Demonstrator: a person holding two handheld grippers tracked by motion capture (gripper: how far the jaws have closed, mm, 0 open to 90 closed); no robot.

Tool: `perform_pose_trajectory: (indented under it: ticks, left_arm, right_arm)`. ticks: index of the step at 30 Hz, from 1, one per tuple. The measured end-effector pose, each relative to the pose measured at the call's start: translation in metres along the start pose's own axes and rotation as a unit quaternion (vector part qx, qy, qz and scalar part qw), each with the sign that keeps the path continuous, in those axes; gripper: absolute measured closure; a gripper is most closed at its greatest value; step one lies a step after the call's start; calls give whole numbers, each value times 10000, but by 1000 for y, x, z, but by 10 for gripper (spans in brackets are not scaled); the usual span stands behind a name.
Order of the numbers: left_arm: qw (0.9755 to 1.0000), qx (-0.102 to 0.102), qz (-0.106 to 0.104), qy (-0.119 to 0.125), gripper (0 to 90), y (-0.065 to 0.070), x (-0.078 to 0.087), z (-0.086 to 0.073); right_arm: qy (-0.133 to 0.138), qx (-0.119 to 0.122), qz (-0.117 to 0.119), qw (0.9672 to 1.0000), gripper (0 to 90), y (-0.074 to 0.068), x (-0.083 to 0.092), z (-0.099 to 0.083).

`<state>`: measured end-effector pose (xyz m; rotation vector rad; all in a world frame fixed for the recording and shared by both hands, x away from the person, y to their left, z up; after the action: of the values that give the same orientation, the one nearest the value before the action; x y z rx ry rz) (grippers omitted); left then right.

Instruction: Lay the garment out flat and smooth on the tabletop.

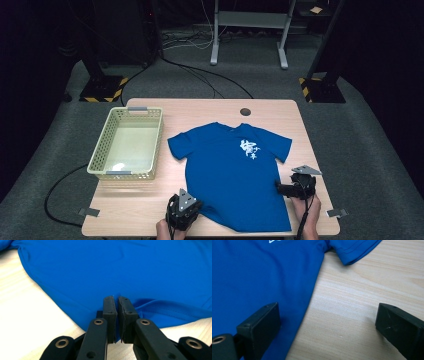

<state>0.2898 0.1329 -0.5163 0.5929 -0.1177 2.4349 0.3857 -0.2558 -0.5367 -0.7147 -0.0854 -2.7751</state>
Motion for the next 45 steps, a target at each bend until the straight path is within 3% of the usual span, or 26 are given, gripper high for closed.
perform_pose_trajectory:
  ticks: [10, 22, 28, 37, 42, 45]
  left_arm:
    - [9999, 71, 107, 72, 844, -3, 13, -5]
    - [9999, 56, 50, -104, 843, -6, 22, -18]
    - [9998, 118, 119, -49, 839, -7, 25, -21]
    - [9998, 20, 139, -141, 817, -7, 34, -25]
    - [9995, 61, 183, -259, 741, -7, 43, -28]
    - [9989, -87, 333, -329, 601, -7, 56, -25]
  right_arm:
    - [-1, -2, -8, 10000, 50, 0, 0, 0]
    - [-3, -10, -27, 10000, 50, 0, 0, 0]
    - [-5, -8, -33, 10000, 51, 0, 0, 0]
    - [-2, -10, -33, 10000, 51, 0, 0, 0]
    - [-4, -11, -34, 10000, 51, 0, 0, 0]
    - [4, -32, -39, 10000, 53, 0, 0, 0]
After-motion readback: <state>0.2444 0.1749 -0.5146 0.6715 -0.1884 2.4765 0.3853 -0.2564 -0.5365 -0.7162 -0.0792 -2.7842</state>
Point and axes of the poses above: each handheld gripper's, and its own axes: x roughly backward along the jaws, z roughly out of its top, y roughly to its right, the point moved 1 cm from there along -x, roughly forward along the jaws, and after that the axes turned 14 degrees about y, right-handed, at the moved point
